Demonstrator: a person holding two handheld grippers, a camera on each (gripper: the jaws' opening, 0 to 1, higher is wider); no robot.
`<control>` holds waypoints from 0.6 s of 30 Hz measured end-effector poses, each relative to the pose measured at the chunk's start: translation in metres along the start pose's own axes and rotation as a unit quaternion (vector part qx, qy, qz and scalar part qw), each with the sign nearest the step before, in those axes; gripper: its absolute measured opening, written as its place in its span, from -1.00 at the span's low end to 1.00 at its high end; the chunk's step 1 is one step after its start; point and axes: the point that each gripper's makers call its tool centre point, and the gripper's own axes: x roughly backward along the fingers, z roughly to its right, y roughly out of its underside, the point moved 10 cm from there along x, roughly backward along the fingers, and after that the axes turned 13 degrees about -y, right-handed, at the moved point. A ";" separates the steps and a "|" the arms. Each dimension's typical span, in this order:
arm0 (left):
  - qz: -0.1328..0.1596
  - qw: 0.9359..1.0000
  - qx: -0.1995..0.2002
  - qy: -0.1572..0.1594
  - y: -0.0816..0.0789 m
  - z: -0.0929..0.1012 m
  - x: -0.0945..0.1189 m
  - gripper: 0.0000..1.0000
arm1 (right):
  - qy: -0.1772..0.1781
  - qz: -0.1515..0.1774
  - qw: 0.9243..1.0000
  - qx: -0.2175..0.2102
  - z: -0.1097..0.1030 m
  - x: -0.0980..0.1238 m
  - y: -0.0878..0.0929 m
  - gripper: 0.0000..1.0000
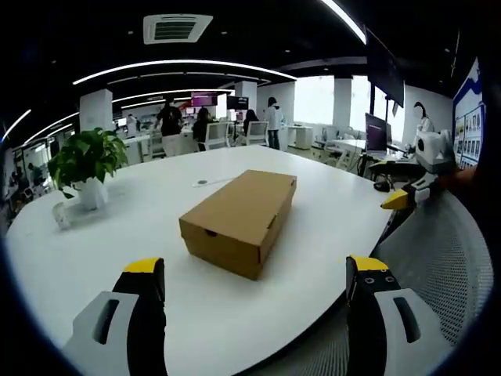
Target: Operate the shoe box by opening the lid, removing the specified soft item, and placing it in the target area until the item is outside and the box remains undamaged.
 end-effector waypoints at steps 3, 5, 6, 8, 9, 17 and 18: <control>-0.001 1.000 0.000 0.001 0.000 0.000 0.000 1.00 | 0.000 0.000 1.000 -0.001 0.000 0.000 0.000 0.92; -0.002 1.000 0.000 0.002 0.000 0.000 0.000 1.00 | 0.001 0.000 1.000 -0.001 0.001 0.000 0.000 0.92; -0.002 1.000 0.000 0.002 0.000 0.000 0.000 1.00 | 0.001 0.000 1.000 -0.001 0.001 0.000 0.000 0.92; -0.002 1.000 0.002 0.003 0.000 0.000 -0.001 1.00 | 0.001 0.000 1.000 -0.002 0.001 0.000 0.000 0.92; -0.002 1.000 0.003 0.003 0.000 0.000 -0.001 1.00 | 0.002 0.000 1.000 -0.002 0.001 0.000 0.000 0.91; -0.003 1.000 0.004 0.005 0.000 -0.001 -0.001 1.00 | 0.002 -0.001 1.000 -0.004 0.002 -0.001 0.001 0.91; -0.002 1.000 0.005 0.004 0.000 -0.001 -0.001 1.00 | 0.002 -0.001 1.000 -0.004 0.002 -0.001 0.001 0.91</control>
